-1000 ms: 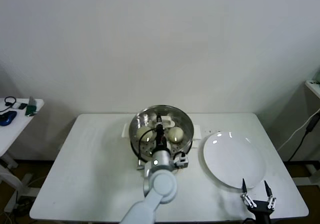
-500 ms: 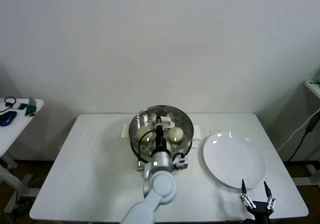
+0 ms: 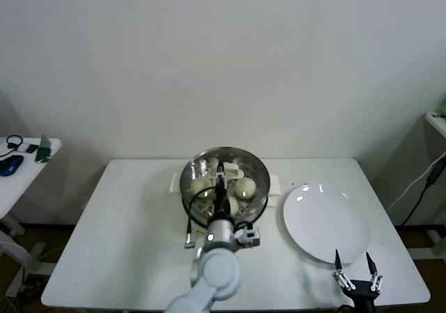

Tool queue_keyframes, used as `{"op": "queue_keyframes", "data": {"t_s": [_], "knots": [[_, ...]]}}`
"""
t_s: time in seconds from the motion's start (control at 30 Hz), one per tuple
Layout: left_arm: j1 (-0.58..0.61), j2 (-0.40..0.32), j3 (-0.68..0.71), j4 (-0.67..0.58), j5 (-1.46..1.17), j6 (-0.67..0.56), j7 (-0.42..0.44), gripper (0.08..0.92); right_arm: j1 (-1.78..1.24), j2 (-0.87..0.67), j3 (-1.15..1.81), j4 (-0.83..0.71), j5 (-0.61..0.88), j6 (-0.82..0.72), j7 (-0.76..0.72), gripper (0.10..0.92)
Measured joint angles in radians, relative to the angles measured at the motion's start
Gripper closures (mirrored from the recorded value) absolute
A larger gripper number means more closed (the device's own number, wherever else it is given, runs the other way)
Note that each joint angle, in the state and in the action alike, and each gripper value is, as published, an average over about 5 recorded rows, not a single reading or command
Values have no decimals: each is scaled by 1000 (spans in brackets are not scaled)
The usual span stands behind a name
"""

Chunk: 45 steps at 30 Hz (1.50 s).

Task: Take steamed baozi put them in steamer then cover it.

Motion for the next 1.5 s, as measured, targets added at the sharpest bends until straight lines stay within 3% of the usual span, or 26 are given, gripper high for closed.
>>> {"op": "queue_keyframes", "data": {"t_s": [0.27,0.53,0.67,0.93,1.2,1.5], "knots": [[55,79,-39,-151,-192,0,-68,231,-7,-1,-8,12,8,-29,9,203],[184,150,-243,-267,-669,-45,-241,177,-19,-9,-14,57,13,-72,15,203],[279,167,-400,-286,-937,-175,-288,177,-23,-11,-15,80,-1,-94,13,203],[454,205,-637,-214,-1415,-588,-314,177,-13,-21,-17,91,-35,-115,5,203],[540,198,-715,-73,-1645,-919,-293,177,-3,-30,-19,73,-39,-111,-3,203],[587,191,-741,29,-1738,-1082,-265,177,2,-33,-20,61,-32,-104,-8,203]]}}
